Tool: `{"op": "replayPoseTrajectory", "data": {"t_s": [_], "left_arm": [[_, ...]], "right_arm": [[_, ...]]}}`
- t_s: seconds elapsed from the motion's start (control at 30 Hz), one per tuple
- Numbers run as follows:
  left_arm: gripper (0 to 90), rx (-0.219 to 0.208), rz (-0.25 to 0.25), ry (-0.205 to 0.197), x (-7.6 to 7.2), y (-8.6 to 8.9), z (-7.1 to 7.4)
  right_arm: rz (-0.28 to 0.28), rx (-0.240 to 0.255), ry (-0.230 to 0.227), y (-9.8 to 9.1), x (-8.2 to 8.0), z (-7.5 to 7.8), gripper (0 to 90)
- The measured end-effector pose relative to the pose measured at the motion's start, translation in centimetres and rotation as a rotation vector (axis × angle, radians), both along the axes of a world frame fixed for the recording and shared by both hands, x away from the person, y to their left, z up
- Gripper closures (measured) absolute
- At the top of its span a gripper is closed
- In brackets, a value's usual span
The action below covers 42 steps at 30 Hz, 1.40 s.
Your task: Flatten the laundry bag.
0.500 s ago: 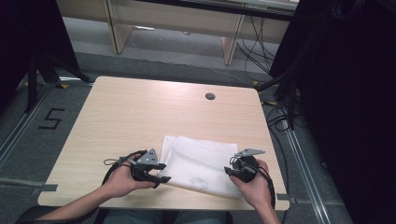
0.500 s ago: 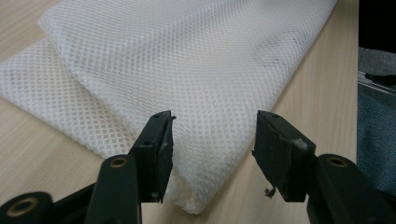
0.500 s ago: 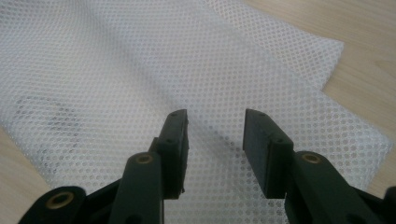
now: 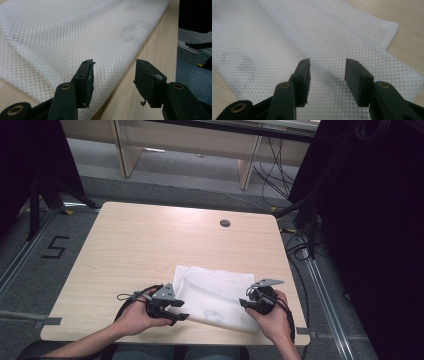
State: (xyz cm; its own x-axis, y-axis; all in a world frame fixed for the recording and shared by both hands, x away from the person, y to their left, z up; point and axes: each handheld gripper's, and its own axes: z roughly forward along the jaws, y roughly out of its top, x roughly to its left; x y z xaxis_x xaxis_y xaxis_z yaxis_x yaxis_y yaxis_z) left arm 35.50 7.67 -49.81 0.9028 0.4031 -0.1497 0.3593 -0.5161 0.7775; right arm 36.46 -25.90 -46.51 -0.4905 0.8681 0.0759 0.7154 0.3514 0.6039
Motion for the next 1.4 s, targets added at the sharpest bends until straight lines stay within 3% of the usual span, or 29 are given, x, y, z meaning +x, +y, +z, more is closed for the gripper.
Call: {"op": "replayPoseTrajectory", "data": {"t_s": [0.1,0.13,0.23,0.3,0.33,0.37,0.4,0.5,0.53,0.57,0.6,0.63,0.7,0.73,0.77,0.87,0.93,0.97,1.03,1.1,1.17,1.2,1.27,1.3,1.4], "left_arm": [[48.9,0.016,-0.017,-0.011,-0.5,-0.2,0.1],[48.9,0.011,-0.03,-0.017,-0.5,-0.2,0.2],[49.6,0.017,-0.032,-0.027,-0.8,-0.2,0.6],[49.6,0.0,-0.03,-0.027,-0.8,-0.4,0.6],[49.6,-0.003,-0.037,-0.035,-0.7,-0.5,0.7],[49.7,-0.006,-0.045,-0.033,-0.6,-0.6,0.8],[49.7,-0.01,-0.037,-0.019,-0.7,-0.7,0.8],[49.7,0.002,-0.053,-0.036,-0.3,-1.1,0.9],[49.8,0.001,-0.047,-0.027,-0.3,-1.1,0.8],[49.8,0.011,-0.042,-0.028,-0.3,-1.2,0.9],[49.8,0.002,-0.049,-0.026,-0.3,-1.3,0.9],[49.8,0.015,-0.062,-0.043,-0.2,-1.3,0.9],[50.1,0.008,-0.058,-0.025,-0.5,-1.6,0.9],[50.1,0.012,-0.066,-0.032,-0.5,-1.8,0.9],[50.3,0.032,-0.076,-0.035,-0.6,-1.9,0.9],[51.2,0.038,-0.103,-0.036,-0.7,-2.5,0.8],[51.8,0.046,-0.132,-0.041,-0.6,-2.9,0.9],[52.4,0.046,-0.124,-0.028,-0.7,-3.1,0.9],[54.5,0.066,-0.141,-0.027,-0.5,-3.4,0.9],[59.5,0.085,-0.153,-0.032,-0.3,-3.8,0.9],[64.1,0.098,-0.159,-0.021,-0.1,-4.1,0.9],[65.2,0.108,-0.162,-0.016,-0.1,-4.3,0.8],[67.4,0.121,-0.173,-0.009,0.0,-4.7,0.6],[67.8,0.123,-0.19,-0.009,0.1,-4.9,0.5],[70.6,0.141,-0.21,0.002,0.2,-5.6,0.0]], "right_arm": [[0.022,-0.042,-0.036,-0.1,0.6,0.5,54.1],[0.01,-0.034,-0.015,0.1,0.6,0.6,53.9],[0.021,-0.038,-0.028,0.0,0.8,0.4,53.7],[0.003,-0.037,-0.003,0.1,0.9,0.6,52.8],[0.012,-0.041,-0.016,0.1,1.1,0.5,51.9],[0.001,-0.03,0.014,0.2,1.2,0.6,51.0],[0.007,-0.031,0.018,0.2,1.5,0.7,50.8],[0.023,-0.04,0.01,0.3,2.4,0.5,49.9],[0.038,-0.066,0.017,0.3,2.8,0.6,49.5],[0.033,-0.045,-0.002,0.5,3.0,0.4,49.2],[0.044,-0.064,0.015,0.5,3.2,0.7,48.9],[0.051,-0.071,0.012,0.7,3.6,0.9,48.3],[0.055,-0.069,0.016,1.1,4.2,1.1,47.1],[0.078,-0.08,0.007,1.1,4.7,1.1,46.9],[0.068,-0.065,0.016,1.4,5.0,1.2,46.9],[0.076,-0.067,0.012,1.9,6.1,1.1,46.1],[0.091,-0.089,0.051,2.3,6.9,0.9,45.9],[0.11,-0.108,0.064,2.6,7.4,0.6,46.0],[0.133,-0.123,0.055,2.9,8.0,0.1,46.3],[0.125,-0.13,0.084,3.4,8.5,-0.3,46.4],[0.146,-0.136,0.063,3.5,9.2,-0.7,46.8],[0.135,-0.131,0.084,3.7,9.2,-0.7,47.1],[0.16,-0.152,0.079,3.8,9.7,-1.1,48.1],[0.142,-0.145,0.114,4.1,9.6,-1.0,48.8],[0.188,-0.161,0.127,4.5,10.1,-1.5,54.1]]}}
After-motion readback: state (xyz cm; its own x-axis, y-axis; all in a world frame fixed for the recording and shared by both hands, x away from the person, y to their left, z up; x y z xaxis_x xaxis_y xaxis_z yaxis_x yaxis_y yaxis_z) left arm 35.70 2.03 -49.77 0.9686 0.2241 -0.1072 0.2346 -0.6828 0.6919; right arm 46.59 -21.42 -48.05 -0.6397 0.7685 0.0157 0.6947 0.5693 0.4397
